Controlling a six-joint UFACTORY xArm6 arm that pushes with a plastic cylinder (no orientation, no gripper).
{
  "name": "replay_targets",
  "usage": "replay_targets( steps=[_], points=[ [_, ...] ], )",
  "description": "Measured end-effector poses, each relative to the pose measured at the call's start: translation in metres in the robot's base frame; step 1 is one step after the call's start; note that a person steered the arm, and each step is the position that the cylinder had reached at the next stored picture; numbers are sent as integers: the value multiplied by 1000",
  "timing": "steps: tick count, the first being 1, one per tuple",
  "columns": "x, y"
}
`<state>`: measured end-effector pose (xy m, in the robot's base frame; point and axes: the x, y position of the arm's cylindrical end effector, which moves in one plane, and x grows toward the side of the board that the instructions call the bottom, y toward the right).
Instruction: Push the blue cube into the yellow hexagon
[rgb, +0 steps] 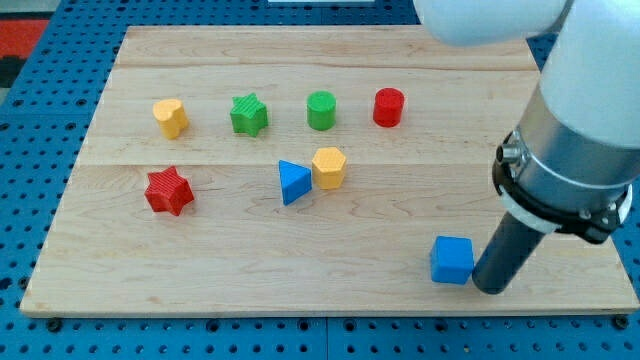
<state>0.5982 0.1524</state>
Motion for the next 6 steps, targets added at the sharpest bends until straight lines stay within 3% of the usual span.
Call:
replay_targets(
  steps=[2,6],
  points=[
    [-58,-83],
    [-101,-89]
  ],
)
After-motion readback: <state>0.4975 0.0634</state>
